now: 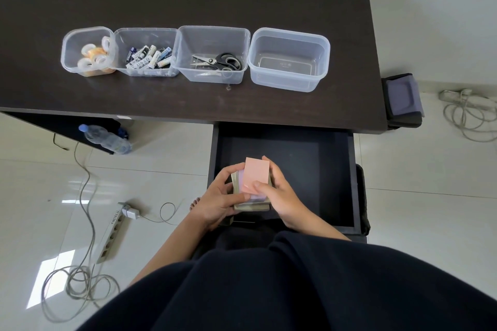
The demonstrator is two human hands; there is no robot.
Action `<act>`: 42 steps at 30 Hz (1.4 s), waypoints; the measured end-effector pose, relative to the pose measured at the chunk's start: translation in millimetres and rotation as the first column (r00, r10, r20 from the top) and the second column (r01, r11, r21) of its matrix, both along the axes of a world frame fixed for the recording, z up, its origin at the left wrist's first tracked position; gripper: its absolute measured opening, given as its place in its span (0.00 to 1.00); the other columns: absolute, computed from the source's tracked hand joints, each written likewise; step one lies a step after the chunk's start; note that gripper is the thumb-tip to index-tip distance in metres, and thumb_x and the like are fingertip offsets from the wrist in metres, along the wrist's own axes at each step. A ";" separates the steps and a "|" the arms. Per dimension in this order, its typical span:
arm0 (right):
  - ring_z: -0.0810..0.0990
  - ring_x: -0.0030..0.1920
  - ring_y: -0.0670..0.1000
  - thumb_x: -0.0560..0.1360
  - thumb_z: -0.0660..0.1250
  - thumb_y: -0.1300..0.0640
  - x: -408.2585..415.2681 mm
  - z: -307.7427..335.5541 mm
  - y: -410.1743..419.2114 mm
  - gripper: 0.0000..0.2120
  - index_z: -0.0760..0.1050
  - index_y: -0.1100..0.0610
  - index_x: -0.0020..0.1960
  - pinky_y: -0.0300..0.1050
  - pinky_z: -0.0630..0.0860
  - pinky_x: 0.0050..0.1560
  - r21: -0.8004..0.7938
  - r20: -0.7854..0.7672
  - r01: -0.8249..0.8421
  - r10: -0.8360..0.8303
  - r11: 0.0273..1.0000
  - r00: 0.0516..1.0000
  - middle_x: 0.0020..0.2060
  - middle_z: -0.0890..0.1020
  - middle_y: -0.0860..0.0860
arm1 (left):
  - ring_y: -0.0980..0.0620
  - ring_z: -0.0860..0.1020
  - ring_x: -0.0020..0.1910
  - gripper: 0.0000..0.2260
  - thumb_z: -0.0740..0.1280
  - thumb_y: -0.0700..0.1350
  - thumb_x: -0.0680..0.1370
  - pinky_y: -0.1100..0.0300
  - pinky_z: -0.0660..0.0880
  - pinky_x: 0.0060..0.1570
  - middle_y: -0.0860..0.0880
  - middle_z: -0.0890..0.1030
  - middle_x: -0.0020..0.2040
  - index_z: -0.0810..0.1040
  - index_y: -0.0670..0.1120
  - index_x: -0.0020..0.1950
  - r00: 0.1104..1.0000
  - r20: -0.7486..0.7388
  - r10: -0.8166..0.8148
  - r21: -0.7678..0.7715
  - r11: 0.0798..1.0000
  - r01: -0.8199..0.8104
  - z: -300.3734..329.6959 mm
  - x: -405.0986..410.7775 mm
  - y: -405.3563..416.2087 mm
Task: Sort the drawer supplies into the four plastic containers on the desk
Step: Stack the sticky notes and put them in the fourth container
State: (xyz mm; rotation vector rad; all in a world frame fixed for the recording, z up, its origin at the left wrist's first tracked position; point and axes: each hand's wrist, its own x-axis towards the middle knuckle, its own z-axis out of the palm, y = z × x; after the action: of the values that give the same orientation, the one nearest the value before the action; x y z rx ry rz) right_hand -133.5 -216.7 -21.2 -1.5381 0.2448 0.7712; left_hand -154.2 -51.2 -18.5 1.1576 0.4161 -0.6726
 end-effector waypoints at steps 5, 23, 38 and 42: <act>0.70 0.67 0.48 0.78 0.62 0.61 3.3 -0.2 -2.0 0.31 0.55 0.41 0.74 0.54 0.70 0.69 -0.005 -0.025 -0.029 0.029 1.000 0.999 0.67 0.70 0.43 | 0.38 0.74 0.61 0.30 0.75 0.38 0.67 0.38 0.77 0.55 0.41 0.71 0.64 0.67 0.61 0.60 0.996 0.030 -0.082 0.111 0.991 0.078 3.4 3.1 -2.6; 0.74 0.62 0.42 0.77 0.66 0.60 7.3 15.7 5.5 0.36 0.50 0.44 0.76 0.38 0.73 0.63 0.019 0.085 0.070 -0.071 0.997 0.994 0.65 0.70 0.45 | 0.52 0.80 0.51 0.27 0.63 0.46 0.72 0.49 0.76 0.55 0.51 0.79 0.58 0.58 0.59 0.69 0.996 0.089 -0.027 0.209 0.978 0.008 26.0 17.3 -10.2; 0.64 0.65 0.27 0.78 0.64 0.58 25.3 51.8 1.4 0.45 0.32 0.45 0.76 0.31 0.66 0.67 0.006 0.207 0.014 -0.015 1.000 0.978 0.67 0.59 0.26 | 0.54 0.67 0.71 0.34 0.56 0.53 0.75 0.51 0.68 0.69 0.57 0.53 0.78 0.39 0.59 0.76 0.984 0.174 -0.042 0.226 0.974 0.001 60.9 47.0 -24.8; 0.51 0.76 0.40 0.77 0.64 0.60 24.3 56.7 6.4 0.43 0.34 0.46 0.76 0.44 0.57 0.75 -0.004 0.278 0.042 -0.039 0.999 0.960 0.76 0.45 0.40 | 0.50 0.64 0.73 0.35 0.56 0.54 0.73 0.53 0.68 0.68 0.55 0.55 0.78 0.42 0.61 0.76 0.981 0.190 -0.033 0.233 0.972 -0.013 60.5 50.5 -26.8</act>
State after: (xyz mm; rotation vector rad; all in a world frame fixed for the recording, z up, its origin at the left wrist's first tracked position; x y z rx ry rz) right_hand -109.2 -210.3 35.5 -1.6251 0.0708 0.5139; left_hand -103.7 -78.1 42.0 1.4354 0.3303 -0.5230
